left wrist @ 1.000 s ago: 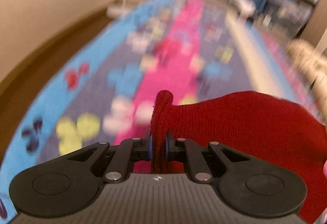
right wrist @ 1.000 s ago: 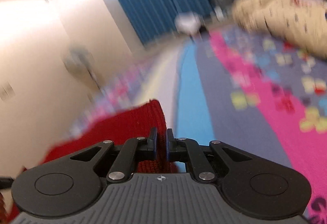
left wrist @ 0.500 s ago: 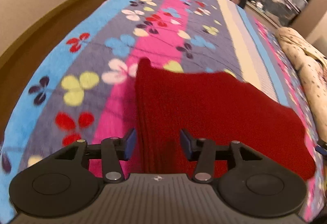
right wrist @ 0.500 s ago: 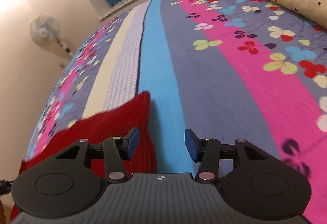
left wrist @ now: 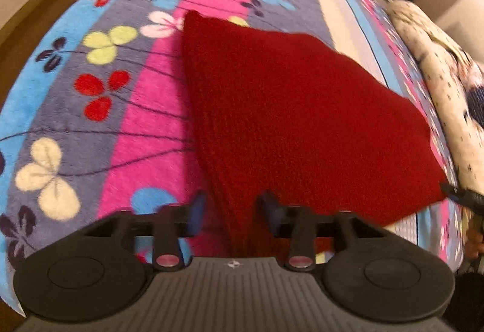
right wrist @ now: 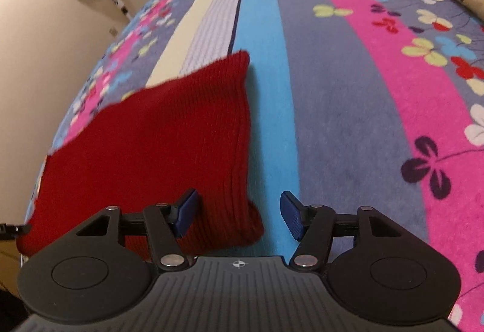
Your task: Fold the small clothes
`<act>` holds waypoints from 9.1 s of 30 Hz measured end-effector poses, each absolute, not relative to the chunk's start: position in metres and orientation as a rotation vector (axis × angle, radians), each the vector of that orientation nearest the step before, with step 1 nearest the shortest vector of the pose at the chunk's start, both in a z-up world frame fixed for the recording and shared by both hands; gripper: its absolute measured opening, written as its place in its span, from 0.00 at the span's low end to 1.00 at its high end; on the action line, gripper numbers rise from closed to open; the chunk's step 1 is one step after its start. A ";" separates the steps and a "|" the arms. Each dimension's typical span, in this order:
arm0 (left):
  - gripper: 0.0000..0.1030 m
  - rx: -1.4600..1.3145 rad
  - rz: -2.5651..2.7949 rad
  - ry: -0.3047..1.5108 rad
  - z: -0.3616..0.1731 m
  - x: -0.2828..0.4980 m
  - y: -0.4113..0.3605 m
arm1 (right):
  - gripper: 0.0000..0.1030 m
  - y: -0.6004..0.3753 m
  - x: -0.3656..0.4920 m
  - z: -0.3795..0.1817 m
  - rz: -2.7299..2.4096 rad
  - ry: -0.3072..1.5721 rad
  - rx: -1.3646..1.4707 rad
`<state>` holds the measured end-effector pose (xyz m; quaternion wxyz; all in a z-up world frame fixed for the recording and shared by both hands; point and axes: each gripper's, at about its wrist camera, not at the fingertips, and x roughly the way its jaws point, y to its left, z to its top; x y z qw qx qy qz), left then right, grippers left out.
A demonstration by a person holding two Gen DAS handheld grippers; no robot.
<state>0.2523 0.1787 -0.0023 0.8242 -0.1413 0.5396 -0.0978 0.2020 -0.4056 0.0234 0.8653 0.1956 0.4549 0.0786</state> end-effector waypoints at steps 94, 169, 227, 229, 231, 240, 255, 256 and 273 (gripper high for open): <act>0.57 0.249 -0.283 0.996 -0.001 0.268 0.064 | 0.50 -0.344 0.188 0.026 0.259 0.841 -0.058; 0.99 0.011 0.139 0.713 0.067 0.245 0.162 | 0.24 -0.177 0.181 0.057 0.401 0.538 -0.080; 0.99 -0.461 -0.059 1.079 0.006 0.315 0.195 | 0.16 -0.001 0.099 0.012 0.765 0.251 -0.612; 0.99 -0.520 -0.140 1.110 -0.003 0.326 0.191 | 0.15 -0.008 0.099 0.020 0.754 0.241 -0.569; 0.99 -0.547 -0.201 1.137 -0.010 0.336 0.186 | 0.15 -0.014 0.098 0.025 0.745 0.223 -0.544; 0.46 -0.625 -0.302 1.170 -0.027 0.360 0.174 | 0.15 -0.030 0.093 0.039 0.725 0.201 -0.486; 0.27 -0.731 -0.335 0.915 0.035 0.293 0.251 | 0.14 0.028 0.065 0.077 0.782 0.234 -0.386; 0.28 -0.714 -0.315 0.934 0.034 0.291 0.251 | 0.14 0.027 0.069 0.080 0.793 0.265 -0.342; 0.57 -0.679 -0.060 0.688 0.093 0.211 0.236 | 0.14 -0.087 0.095 0.079 0.500 0.586 0.212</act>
